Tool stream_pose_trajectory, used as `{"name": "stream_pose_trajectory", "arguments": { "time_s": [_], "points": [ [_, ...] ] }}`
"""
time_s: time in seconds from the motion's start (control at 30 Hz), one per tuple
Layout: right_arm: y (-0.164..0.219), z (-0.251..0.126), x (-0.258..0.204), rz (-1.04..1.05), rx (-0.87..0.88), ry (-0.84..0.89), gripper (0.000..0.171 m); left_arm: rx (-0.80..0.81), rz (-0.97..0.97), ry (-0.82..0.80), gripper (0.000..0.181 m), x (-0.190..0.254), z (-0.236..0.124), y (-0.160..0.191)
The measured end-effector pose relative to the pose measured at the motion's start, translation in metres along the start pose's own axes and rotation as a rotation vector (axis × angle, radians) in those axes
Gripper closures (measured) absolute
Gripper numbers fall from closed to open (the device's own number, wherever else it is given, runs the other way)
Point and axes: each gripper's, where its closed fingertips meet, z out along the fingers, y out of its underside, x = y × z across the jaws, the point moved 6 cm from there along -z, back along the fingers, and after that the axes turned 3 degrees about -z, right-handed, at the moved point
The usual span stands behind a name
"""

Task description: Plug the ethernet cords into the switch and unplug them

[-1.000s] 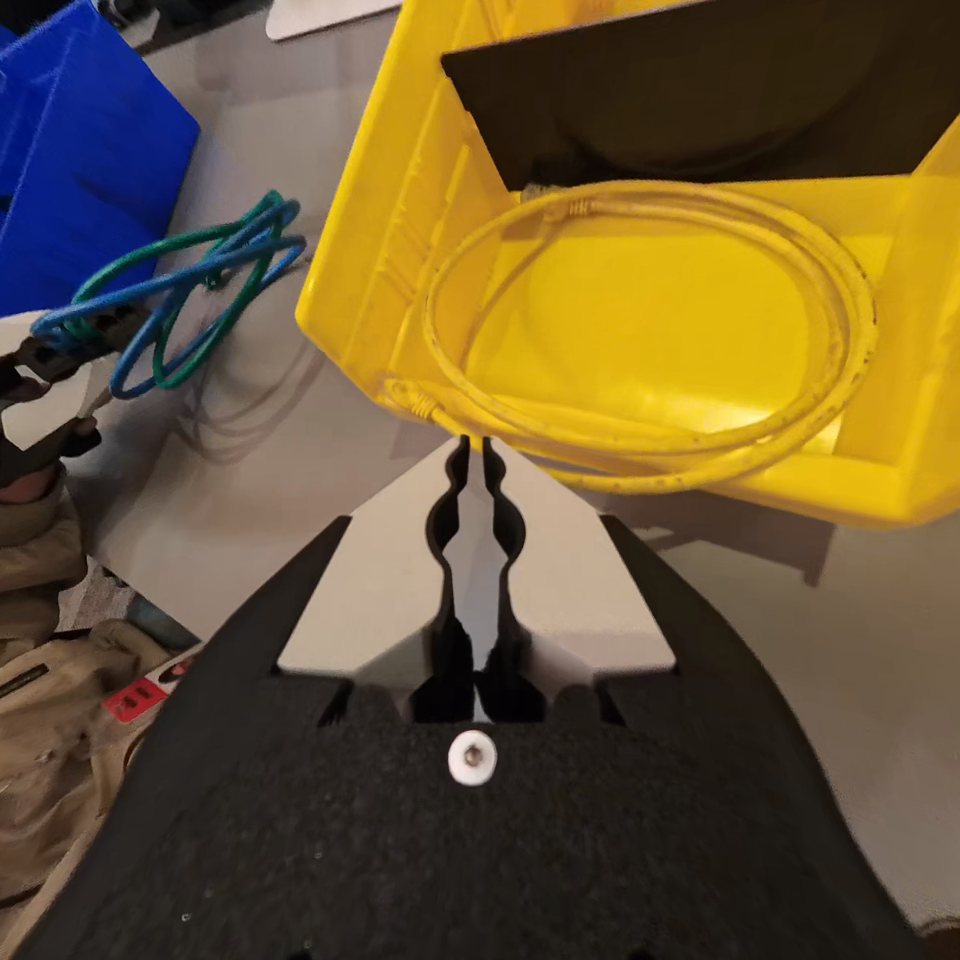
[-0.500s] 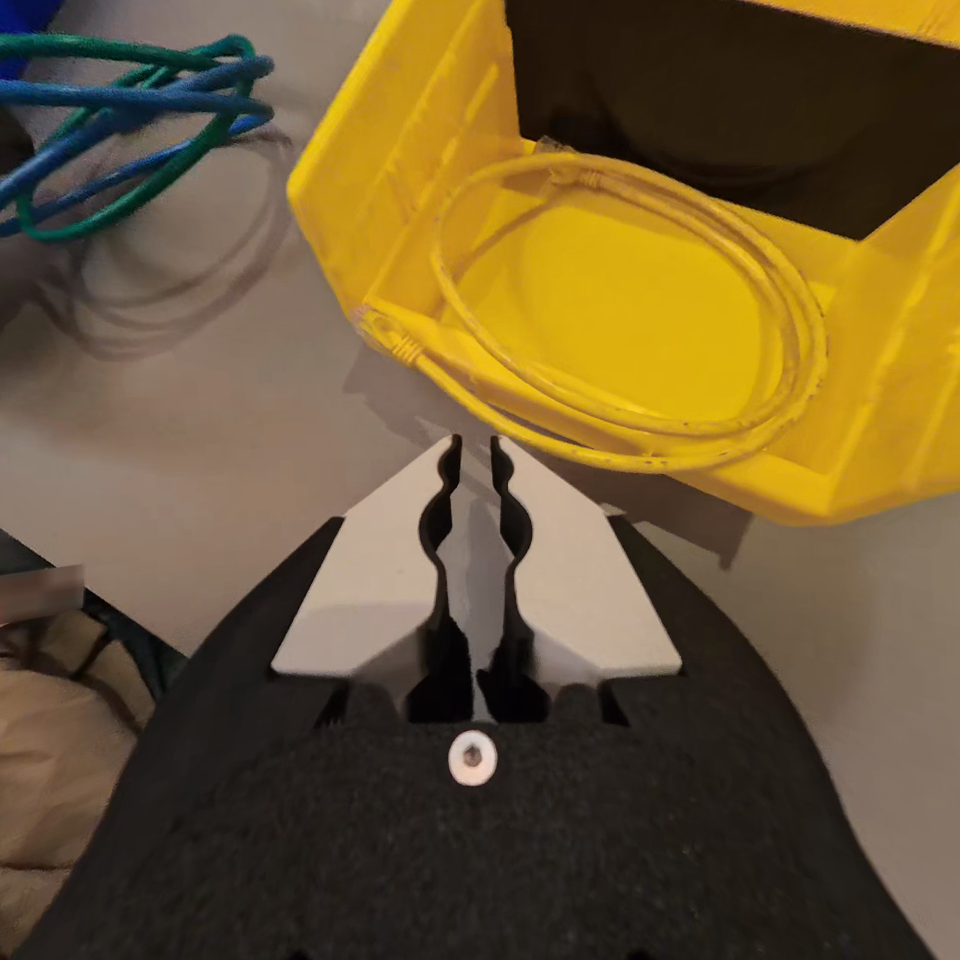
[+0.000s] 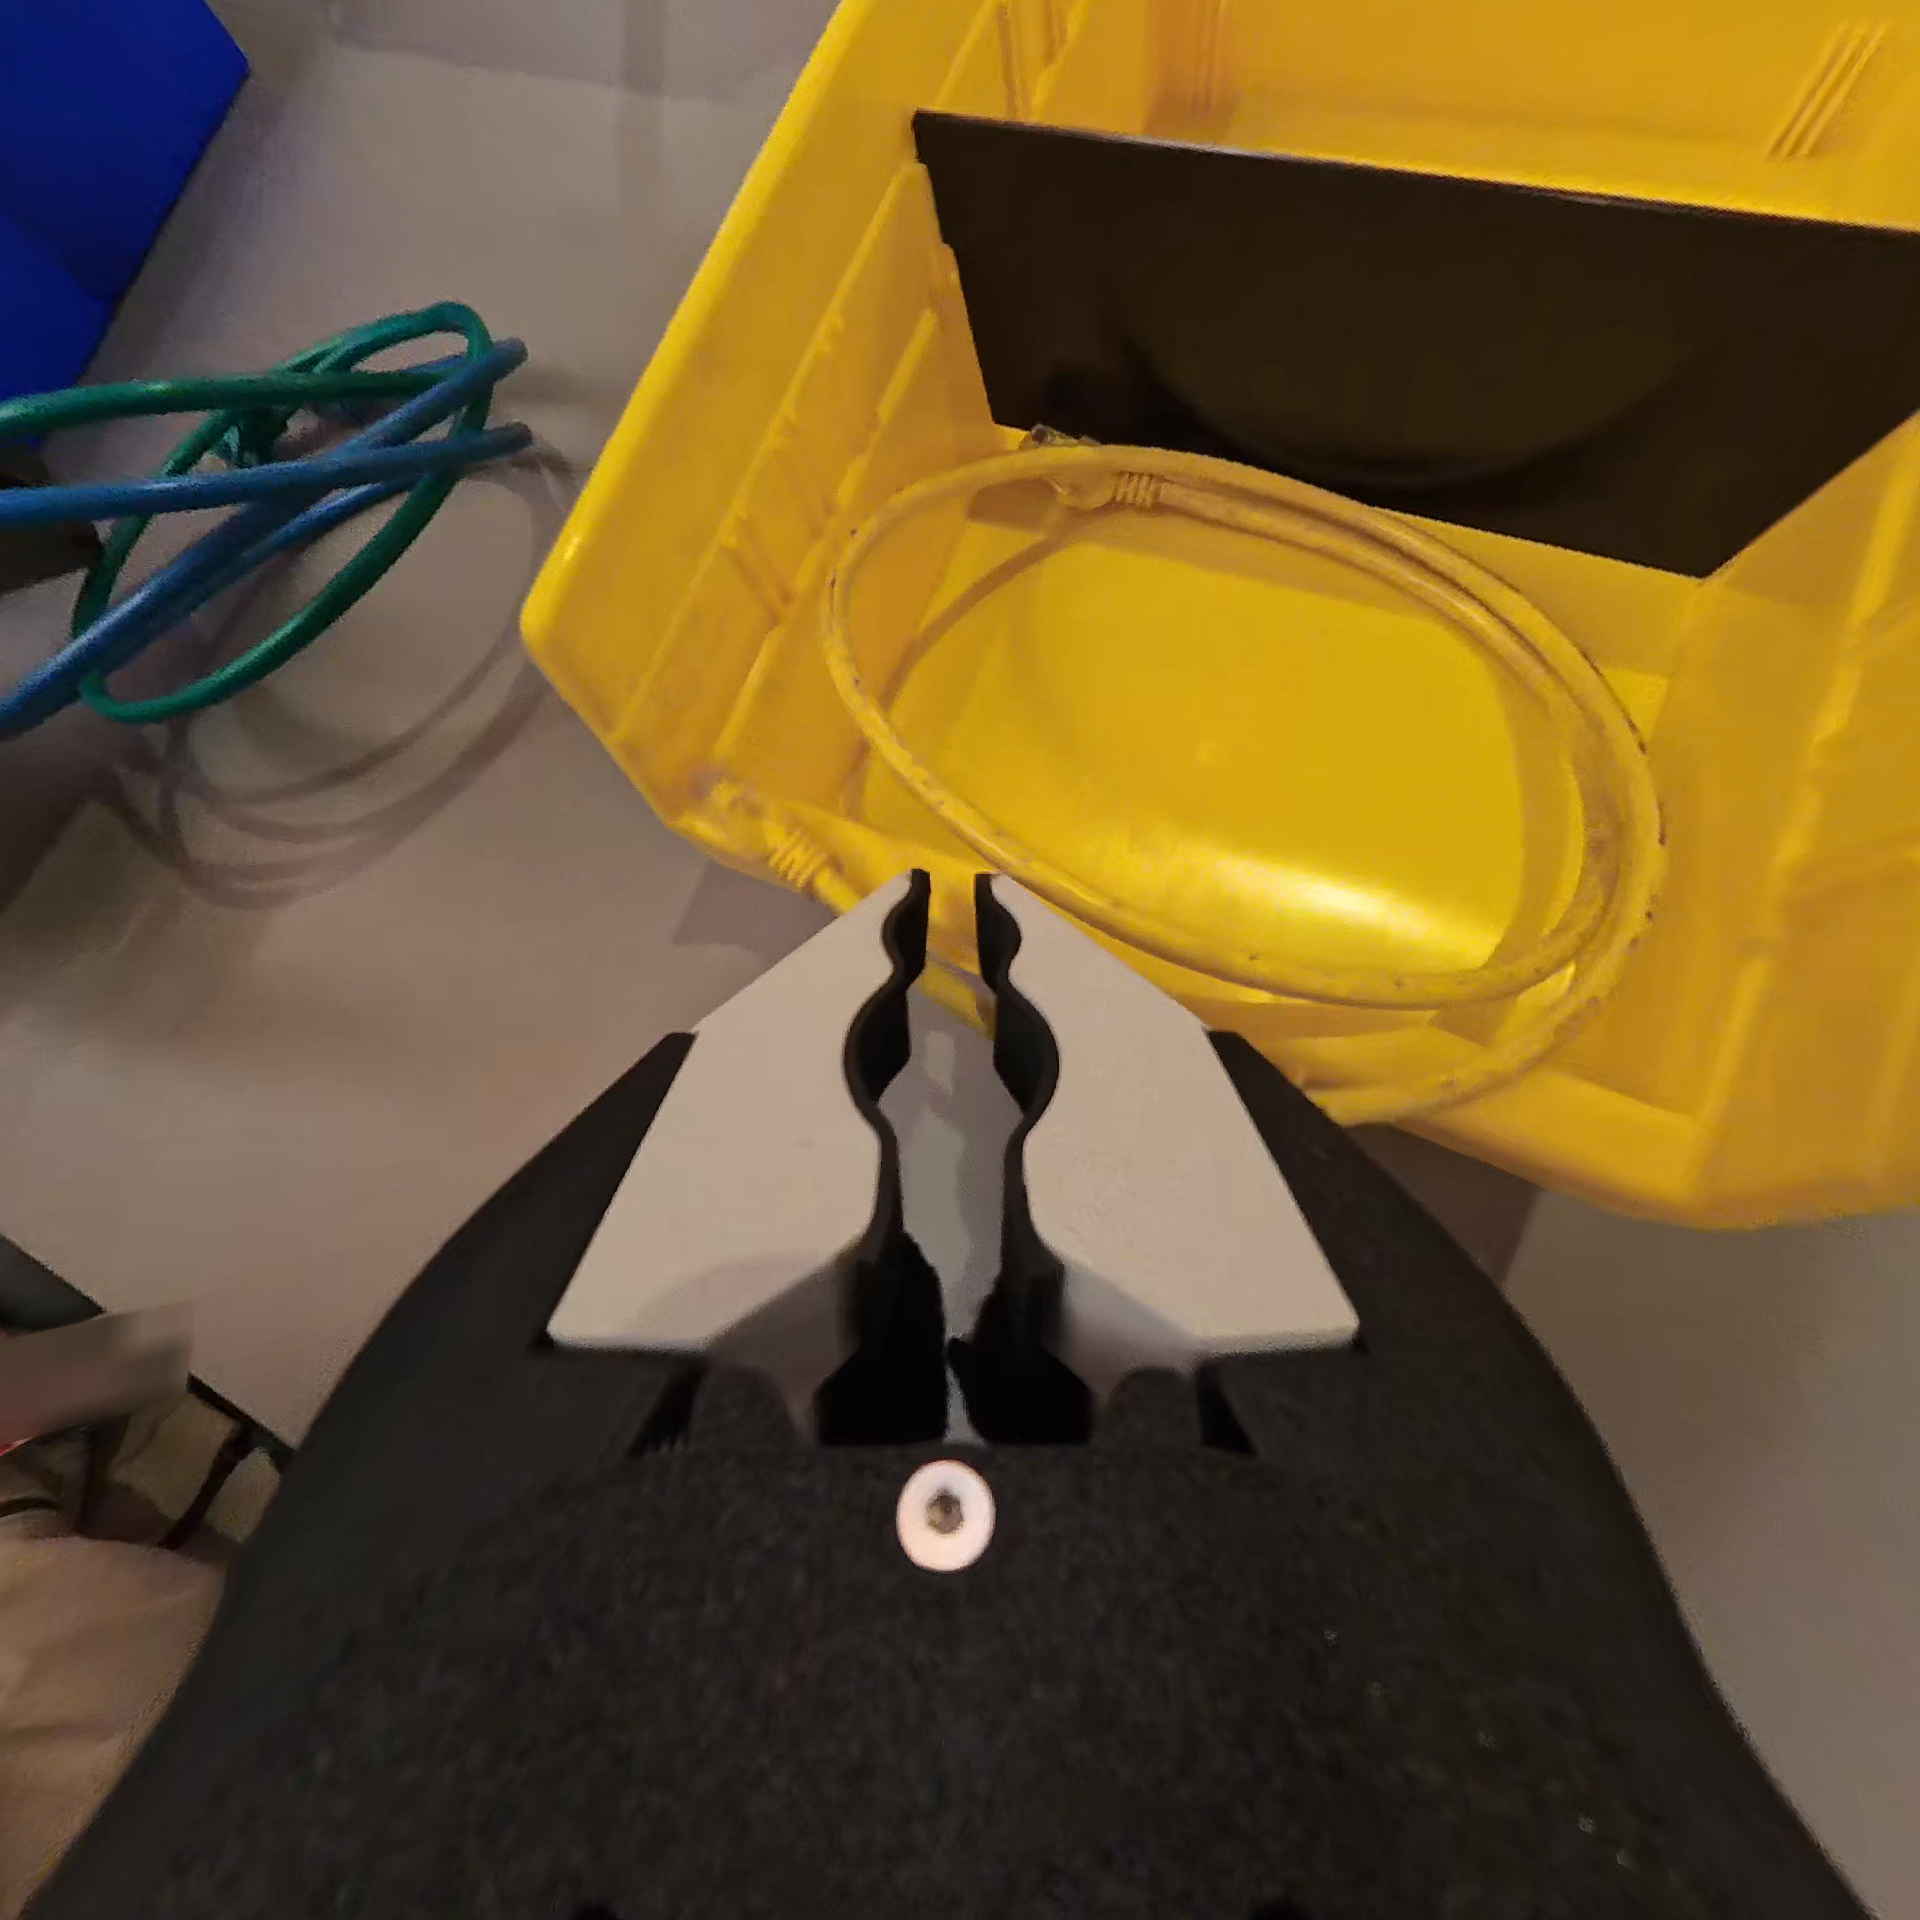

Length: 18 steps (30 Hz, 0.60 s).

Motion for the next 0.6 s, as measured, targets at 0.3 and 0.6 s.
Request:
{"name": "stream_pose_trajectory", "arguments": {
  "time_s": [0.3, 0.6],
  "points": [
    [-0.03, -0.027, -0.057, -0.13, 0.28, -0.238, 0.153, 0.025, -0.011, -0.008, 0.152, -0.002, -0.002, -0.002],
    [-0.032, -0.001, -0.225, -1.025, 0.401, -0.242, 0.147, 0.204, 0.068, 0.07, 0.152, 0.01, -0.017, -0.022]
  ]
}}
